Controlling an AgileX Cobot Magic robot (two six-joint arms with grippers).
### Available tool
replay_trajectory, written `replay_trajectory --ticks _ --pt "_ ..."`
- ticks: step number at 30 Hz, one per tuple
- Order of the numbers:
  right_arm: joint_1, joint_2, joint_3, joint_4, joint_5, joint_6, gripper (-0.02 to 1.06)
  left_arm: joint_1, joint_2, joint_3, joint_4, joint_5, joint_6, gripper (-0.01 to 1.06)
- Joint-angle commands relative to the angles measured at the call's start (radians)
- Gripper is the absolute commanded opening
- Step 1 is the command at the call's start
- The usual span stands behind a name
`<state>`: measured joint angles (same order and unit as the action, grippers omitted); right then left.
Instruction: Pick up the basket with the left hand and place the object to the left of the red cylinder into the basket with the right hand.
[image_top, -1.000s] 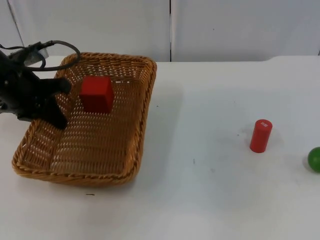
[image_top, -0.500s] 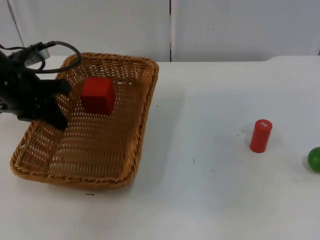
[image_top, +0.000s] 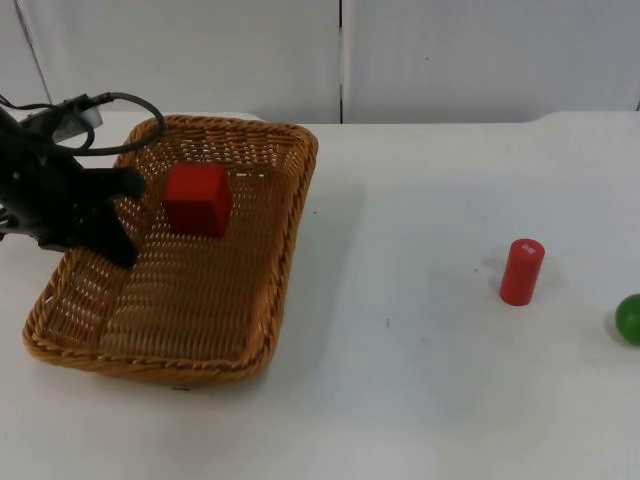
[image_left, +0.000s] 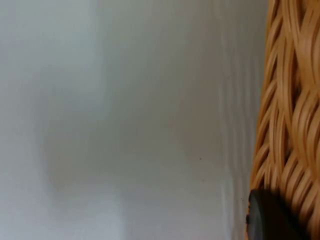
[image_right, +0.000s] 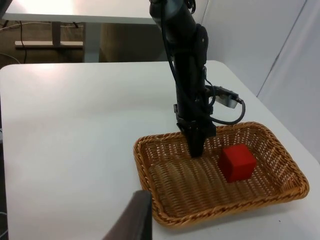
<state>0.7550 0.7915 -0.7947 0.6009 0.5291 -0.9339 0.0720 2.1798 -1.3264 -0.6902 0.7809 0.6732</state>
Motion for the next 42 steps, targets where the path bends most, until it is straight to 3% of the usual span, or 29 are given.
replay_trajectory --ticks 1,13,16,17,21,22,25,35,42 --pt "-0.004 -0.005 0.001 -0.001 -0.002 0.000 0.95 -0.002 -0.002 -0.006 -0.033 0.001 0.006 0.00" --pt "-0.004 -0.005 0.001 -0.001 -0.002 0.000 0.95 -0.002 0.006 -0.006 -0.032 -0.003 0.001 0.04" --pt "-0.004 -0.005 0.001 -0.001 -0.002 -0.002 0.95 -0.002 0.006 -0.006 -0.036 -0.005 -0.001 0.25" --pt "-0.004 -0.005 0.001 -0.001 -0.002 -0.002 0.95 -0.002 0.006 -0.006 -0.036 -0.005 -0.001 0.25" --pt "-0.004 -0.005 0.001 -0.001 -0.002 -0.009 0.95 -0.002 0.006 -0.006 -0.037 -0.003 -0.001 0.63" --pt "-0.004 -0.005 0.001 -0.001 -0.002 -0.009 0.95 -0.002 0.006 -0.006 -0.037 -0.003 -0.001 0.63" --pt "-0.004 -0.005 0.001 -0.001 -0.002 -0.009 0.95 -0.002 0.002 -0.006 -0.039 -0.003 -0.009 0.81" --pt "-0.004 -0.005 0.001 0.004 0.004 -0.009 0.95 0.025 -0.078 -0.006 -0.034 0.007 -0.028 0.83" --pt "-0.004 -0.005 0.001 0.006 0.005 -0.009 0.95 0.052 -0.142 -0.006 -0.029 0.067 -0.054 0.83"
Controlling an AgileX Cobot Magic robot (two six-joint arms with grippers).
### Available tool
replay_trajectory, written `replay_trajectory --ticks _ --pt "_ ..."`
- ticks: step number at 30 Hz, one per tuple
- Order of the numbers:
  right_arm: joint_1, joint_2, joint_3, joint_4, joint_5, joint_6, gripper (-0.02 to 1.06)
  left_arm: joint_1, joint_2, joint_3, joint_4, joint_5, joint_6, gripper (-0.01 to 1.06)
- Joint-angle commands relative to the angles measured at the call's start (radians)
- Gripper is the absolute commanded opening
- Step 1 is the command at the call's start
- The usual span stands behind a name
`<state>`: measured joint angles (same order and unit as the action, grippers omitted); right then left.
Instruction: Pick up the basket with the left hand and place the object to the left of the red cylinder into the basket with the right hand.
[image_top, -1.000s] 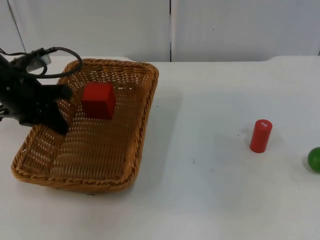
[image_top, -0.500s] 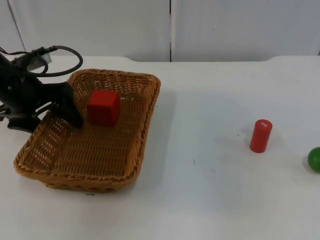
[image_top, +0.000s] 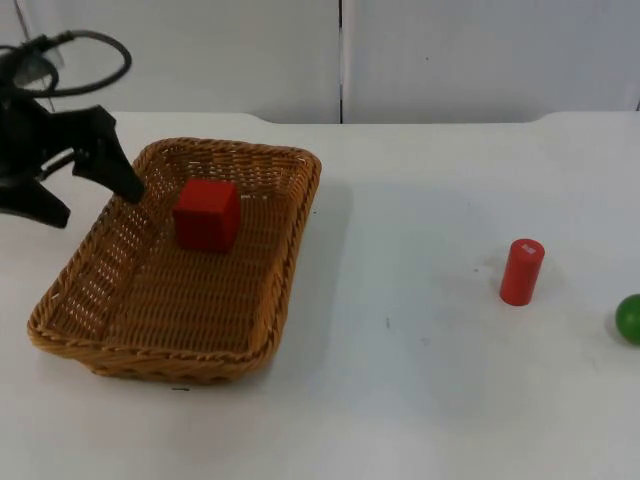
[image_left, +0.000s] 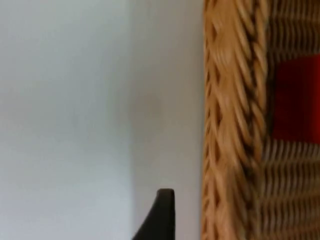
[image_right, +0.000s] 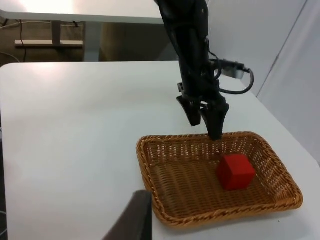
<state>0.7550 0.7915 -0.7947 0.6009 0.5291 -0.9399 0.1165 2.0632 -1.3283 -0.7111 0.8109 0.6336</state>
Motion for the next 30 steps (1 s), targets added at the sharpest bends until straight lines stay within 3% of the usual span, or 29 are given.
replay_trajectory --ticks 1,11,21,30 --pt "-0.004 -0.005 0.001 0.006 0.005 -0.003 0.95 0.007 -0.025 -0.004 -0.008 0.037 -0.014 0.83" --pt "-0.004 -0.005 0.001 0.010 -0.001 -0.003 0.95 0.014 -0.117 -0.004 0.083 0.252 -0.071 0.83" --pt "-0.004 -0.005 0.001 0.014 -0.001 -0.003 0.95 0.014 -0.204 0.000 0.085 0.398 -0.122 0.83" --pt "-0.004 -0.005 0.001 0.014 -0.001 -0.001 0.95 0.014 -0.336 0.127 0.087 0.387 -0.135 0.83"
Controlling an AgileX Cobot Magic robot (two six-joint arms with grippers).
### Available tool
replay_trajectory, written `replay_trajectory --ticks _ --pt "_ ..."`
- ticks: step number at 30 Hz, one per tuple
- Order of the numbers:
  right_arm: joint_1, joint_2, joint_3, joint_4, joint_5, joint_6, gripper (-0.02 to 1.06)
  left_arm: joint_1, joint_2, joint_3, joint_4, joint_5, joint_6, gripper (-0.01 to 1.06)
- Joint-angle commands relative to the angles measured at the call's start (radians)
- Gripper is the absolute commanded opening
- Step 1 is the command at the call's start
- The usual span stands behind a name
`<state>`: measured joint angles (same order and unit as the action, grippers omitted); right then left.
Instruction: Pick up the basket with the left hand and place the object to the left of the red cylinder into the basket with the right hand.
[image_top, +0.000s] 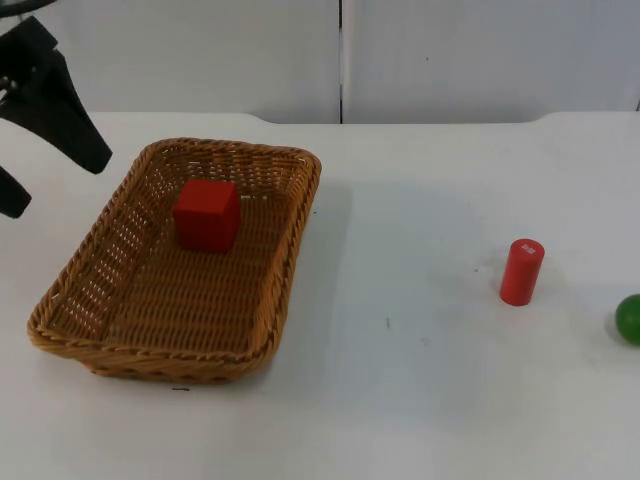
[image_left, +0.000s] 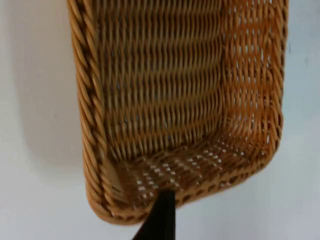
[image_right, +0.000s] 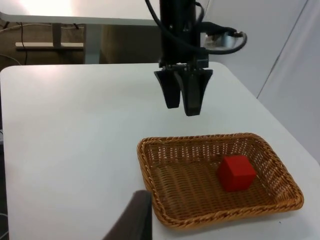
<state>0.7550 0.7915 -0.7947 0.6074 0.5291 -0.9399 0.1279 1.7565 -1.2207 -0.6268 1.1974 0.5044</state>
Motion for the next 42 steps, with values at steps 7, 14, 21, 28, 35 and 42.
replay_trajectory --ticks 7,14,21,28,35,42 --pt "-0.004 -0.005 0.001 0.008 -0.003 0.006 0.95 0.003 -0.192 0.169 0.003 -0.074 -0.006 0.83" --pt "-0.004 -0.005 0.001 0.022 -0.007 0.008 0.95 0.003 -0.395 0.296 -0.004 -0.166 0.004 0.83" --pt "-0.004 -0.005 0.001 0.022 -0.031 0.008 0.95 0.003 -0.631 0.407 -0.006 -0.230 0.014 0.83" --pt "-0.004 -0.005 0.001 0.027 -0.054 0.008 0.95 0.003 -0.813 0.428 -0.018 -0.230 0.014 0.83" --pt "-0.004 -0.005 0.001 0.050 -0.109 0.015 0.95 0.003 -1.010 0.428 -0.021 -0.243 0.011 0.83" --pt "-0.004 -0.005 0.001 0.066 -0.120 0.038 0.95 0.003 -1.152 0.428 -0.021 -0.245 0.002 0.83"
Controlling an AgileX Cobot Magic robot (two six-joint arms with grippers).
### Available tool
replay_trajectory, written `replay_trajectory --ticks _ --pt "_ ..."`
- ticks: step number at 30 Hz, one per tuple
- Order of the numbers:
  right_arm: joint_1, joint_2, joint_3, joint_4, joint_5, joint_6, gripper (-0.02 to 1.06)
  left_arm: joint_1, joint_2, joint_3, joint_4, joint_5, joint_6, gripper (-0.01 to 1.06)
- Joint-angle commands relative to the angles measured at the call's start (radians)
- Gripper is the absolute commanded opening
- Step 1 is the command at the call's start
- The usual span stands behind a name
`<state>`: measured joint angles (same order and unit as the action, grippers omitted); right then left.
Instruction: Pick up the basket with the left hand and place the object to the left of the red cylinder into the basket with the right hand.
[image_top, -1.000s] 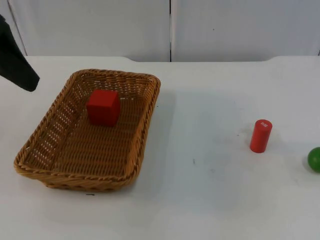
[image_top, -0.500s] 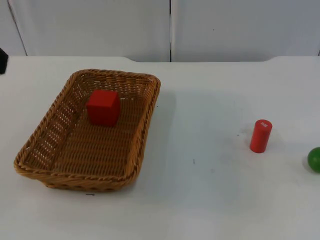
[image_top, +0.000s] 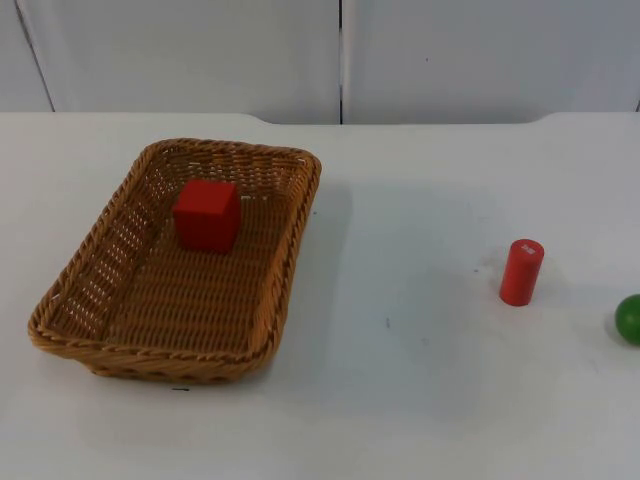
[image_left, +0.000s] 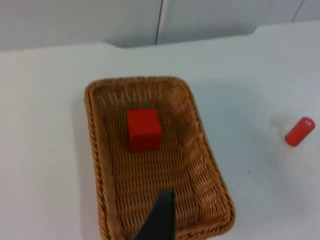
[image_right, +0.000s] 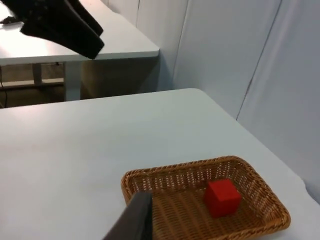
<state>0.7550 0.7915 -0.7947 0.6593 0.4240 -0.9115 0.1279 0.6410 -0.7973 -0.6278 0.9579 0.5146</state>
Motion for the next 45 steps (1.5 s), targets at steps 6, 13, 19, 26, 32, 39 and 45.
replay_trajectory --ticks 6,13,19,26,32,39,45 --pt "-0.004 -0.005 0.001 0.055 -0.017 0.010 0.95 0.003 -0.098 0.005 -0.020 -0.006 -0.008 0.83" --pt "-0.004 -0.005 0.001 0.054 -0.009 0.014 0.95 0.003 -0.179 0.005 -0.020 -0.015 -0.008 0.83" --pt "-0.004 -0.005 0.001 0.054 0.010 0.014 0.95 0.003 -0.251 0.005 -0.020 -0.022 -0.008 0.83" --pt "-0.004 -0.005 0.003 0.049 0.059 0.014 0.95 0.003 -0.338 0.005 -0.020 -0.022 -0.024 0.83" --pt "-0.004 -0.073 0.105 0.049 -0.024 0.014 0.95 0.003 -0.385 0.005 -0.011 0.009 -0.032 0.83" --pt "-0.004 -0.209 0.186 0.075 -0.033 0.014 0.95 0.003 -0.442 0.005 0.042 0.031 -0.110 0.83" --pt "-0.004 -0.323 0.189 0.075 0.046 0.014 0.95 0.003 -0.508 0.006 0.128 0.083 -0.178 0.83"
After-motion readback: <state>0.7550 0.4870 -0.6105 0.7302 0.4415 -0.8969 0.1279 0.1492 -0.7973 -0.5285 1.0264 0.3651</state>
